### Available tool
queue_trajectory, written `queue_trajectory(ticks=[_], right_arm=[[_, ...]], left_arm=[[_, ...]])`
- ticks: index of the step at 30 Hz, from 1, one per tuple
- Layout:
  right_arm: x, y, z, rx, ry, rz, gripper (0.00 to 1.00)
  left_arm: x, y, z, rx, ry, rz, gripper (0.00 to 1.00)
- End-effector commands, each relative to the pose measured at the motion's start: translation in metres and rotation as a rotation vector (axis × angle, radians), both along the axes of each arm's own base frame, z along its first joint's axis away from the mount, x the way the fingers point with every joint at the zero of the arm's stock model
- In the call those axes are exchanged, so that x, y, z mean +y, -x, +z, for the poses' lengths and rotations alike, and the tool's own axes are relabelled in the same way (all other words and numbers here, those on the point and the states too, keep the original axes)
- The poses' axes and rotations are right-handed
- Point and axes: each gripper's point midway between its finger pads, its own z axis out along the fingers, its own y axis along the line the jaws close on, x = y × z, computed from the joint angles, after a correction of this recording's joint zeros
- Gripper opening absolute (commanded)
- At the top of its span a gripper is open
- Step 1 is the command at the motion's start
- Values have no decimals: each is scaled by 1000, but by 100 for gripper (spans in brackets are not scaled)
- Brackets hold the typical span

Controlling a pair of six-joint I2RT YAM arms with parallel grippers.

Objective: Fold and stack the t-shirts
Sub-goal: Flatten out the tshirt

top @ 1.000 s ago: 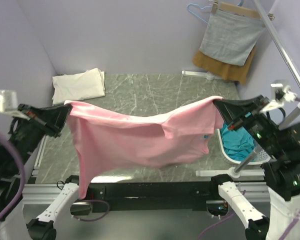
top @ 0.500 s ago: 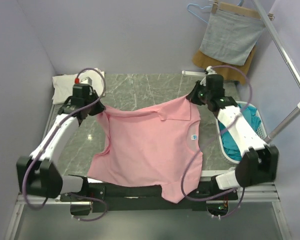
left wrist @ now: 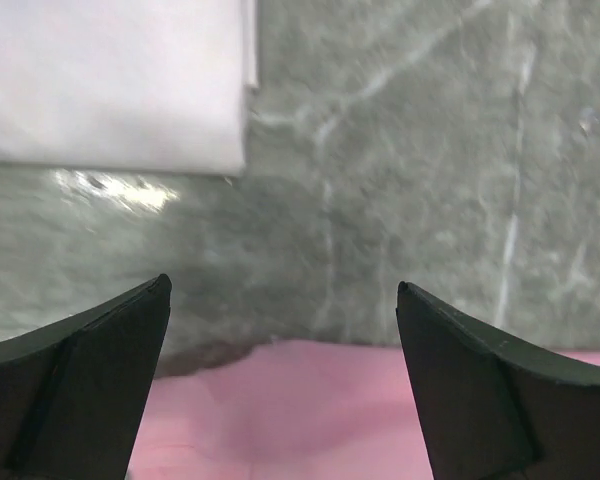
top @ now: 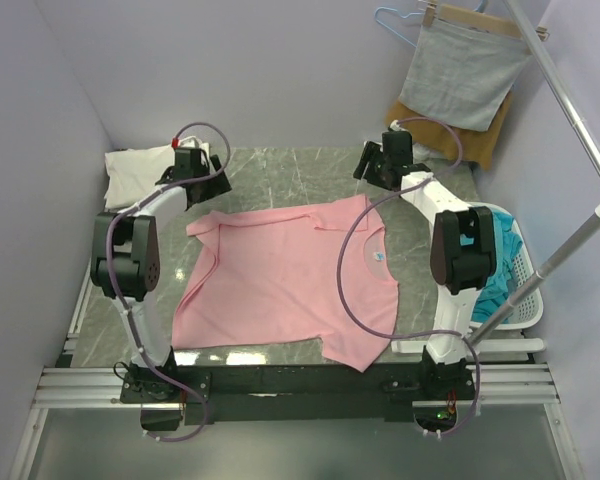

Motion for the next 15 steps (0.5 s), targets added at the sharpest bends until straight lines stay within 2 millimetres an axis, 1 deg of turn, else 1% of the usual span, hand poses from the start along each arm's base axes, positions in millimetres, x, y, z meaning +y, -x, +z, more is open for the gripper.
queue_trajectory(ticks=[1, 2, 3, 4, 5, 6, 7, 8, 9, 10, 11, 12, 13, 15], right_arm=[[-19, -21, 62, -222, 0, -69, 78], [-18, -15, 65, -227, -2, -53, 81], [-15, -6, 59, -182, -5, -30, 81], [-12, 0, 55, -141, -16, -12, 82], [-9, 1, 52, -107, -25, -1, 82], [-6, 12, 40, -35, -30, 20, 82], [2, 18, 36, -15, -49, 66, 82], [5, 30, 28, 11, -65, 82, 82], [8, 34, 26, 6, -80, 90, 81], [8, 39, 24, 17, -93, 81, 82], [4, 46, 20, 29, -90, 69, 81], [5, 51, 18, 41, -92, 69, 82], [5, 55, 15, 52, -86, 78, 81], [4, 61, 14, 66, -82, 81, 80]], left_arm=[[35, -28, 56, -166, -156, 92, 100], [36, -23, 73, -201, -163, 74, 99], [34, -20, 76, -204, -160, 65, 100], [34, -8, 68, -153, -159, 57, 100], [32, -2, 66, -124, -139, 56, 100], [30, 4, 61, -96, -131, 52, 99], [29, 19, 42, -26, -122, 45, 99], [24, 26, 38, -11, -85, 45, 100], [23, 33, 32, 3, -67, 45, 99], [21, 47, 13, 45, -52, 39, 100], [16, 51, 13, 34, -17, 38, 100], [14, 56, 7, 44, 0, 39, 100], [13, 69, -10, 79, 15, 33, 99], [11, 73, -18, 82, 62, 38, 100]])
